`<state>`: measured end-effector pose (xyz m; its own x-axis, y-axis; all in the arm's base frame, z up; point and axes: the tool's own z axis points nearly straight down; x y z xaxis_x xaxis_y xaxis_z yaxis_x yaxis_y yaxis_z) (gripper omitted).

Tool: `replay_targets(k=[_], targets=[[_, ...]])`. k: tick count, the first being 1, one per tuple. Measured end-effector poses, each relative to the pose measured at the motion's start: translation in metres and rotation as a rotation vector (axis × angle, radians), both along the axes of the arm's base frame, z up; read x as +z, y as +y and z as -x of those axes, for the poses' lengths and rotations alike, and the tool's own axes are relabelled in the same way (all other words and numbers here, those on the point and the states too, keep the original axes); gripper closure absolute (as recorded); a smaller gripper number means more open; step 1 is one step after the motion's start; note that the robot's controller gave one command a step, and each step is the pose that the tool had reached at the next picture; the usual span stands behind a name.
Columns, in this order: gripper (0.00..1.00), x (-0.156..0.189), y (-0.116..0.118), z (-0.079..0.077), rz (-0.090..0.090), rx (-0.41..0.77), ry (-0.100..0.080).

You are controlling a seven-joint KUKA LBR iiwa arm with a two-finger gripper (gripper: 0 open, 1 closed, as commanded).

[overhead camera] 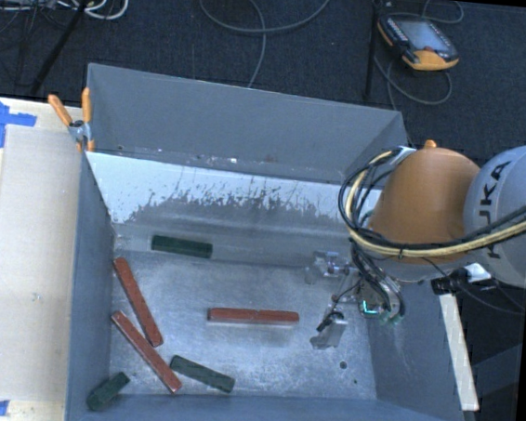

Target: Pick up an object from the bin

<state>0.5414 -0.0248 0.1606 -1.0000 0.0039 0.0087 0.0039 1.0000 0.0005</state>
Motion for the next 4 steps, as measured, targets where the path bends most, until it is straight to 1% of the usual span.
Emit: replay_targets(k=[1, 2, 3, 4], targets=[[0.00, -0.096, 0.017, -0.025, -0.001, -0.012, -0.003], [1.00, -0.091, 0.017, -0.026, 0.000, -0.011, -0.008], [1.00, 0.019, 0.001, -0.055, 0.000, -0.038, -0.019], [1.00, 0.105, 0.083, -0.072, -0.003, -0.035, -0.019]])
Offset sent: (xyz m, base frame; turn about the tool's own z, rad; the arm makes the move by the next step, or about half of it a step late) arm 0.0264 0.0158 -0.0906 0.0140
